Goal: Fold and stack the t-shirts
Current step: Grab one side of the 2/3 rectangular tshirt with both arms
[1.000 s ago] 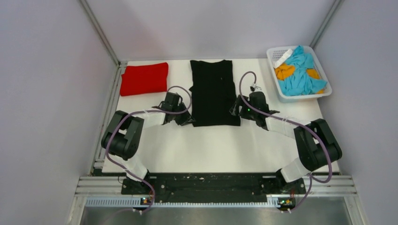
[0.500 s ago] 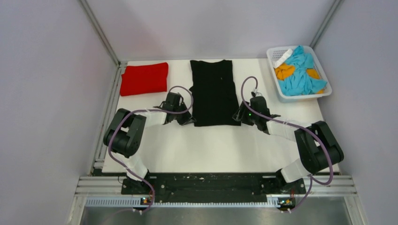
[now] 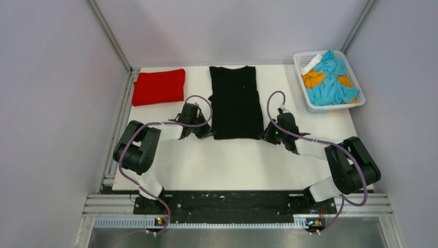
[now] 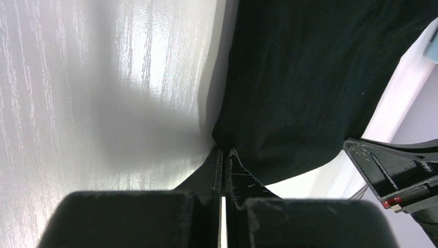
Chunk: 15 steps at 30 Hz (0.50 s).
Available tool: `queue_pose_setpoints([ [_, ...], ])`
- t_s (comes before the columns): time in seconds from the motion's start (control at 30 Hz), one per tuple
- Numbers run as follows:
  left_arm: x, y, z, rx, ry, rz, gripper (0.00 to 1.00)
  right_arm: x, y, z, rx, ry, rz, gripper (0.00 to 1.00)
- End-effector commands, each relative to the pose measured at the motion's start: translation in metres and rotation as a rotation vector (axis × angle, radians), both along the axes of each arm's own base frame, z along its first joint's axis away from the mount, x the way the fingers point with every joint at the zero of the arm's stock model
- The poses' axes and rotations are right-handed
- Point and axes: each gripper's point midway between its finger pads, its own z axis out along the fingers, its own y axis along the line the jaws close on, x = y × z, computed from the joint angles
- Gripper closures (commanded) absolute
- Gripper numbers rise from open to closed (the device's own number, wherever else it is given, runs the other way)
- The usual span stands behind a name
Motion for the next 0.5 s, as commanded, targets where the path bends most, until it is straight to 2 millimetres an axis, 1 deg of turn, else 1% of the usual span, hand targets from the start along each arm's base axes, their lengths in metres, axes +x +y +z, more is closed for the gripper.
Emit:
queue_pose_setpoints([
  [0.0, -0.031, 0.02, -0.041, 0.117, 0.116, 0.011, 1.0, -0.005, 0.015, -0.001, 0.066, 0.006, 0.06, 0.97],
  [0.03, -0.032, 0.021, -0.04, 0.118, 0.115, 0.014, 1.0, -0.006, 0.014, -0.003, 0.063, 0.011, 0.058, 1.0],
  [0.13, -0.039, 0.019, -0.038, 0.107, 0.094, 0.002, 1.0, -0.013, 0.013, -0.006, 0.054, 0.037, 0.059, 1.0],
  [0.2, -0.054, 0.018, -0.041, 0.11, 0.11, -0.015, 1.0, -0.027, 0.012, -0.011, 0.051, 0.065, 0.061, 1.0],
  [0.3, -0.081, 0.019, -0.047, 0.14, 0.139, -0.033, 1.0, -0.054, 0.015, -0.017, 0.044, 0.106, 0.078, 1.0],
  [0.4, -0.113, 0.024, -0.056, 0.168, 0.168, -0.04, 1.0, -0.089, 0.018, -0.025, 0.015, 0.156, 0.111, 1.0],
  [0.47, -0.133, 0.029, -0.06, 0.175, 0.191, -0.04, 1.0, -0.115, 0.012, -0.033, -0.01, 0.217, 0.12, 1.0],
])
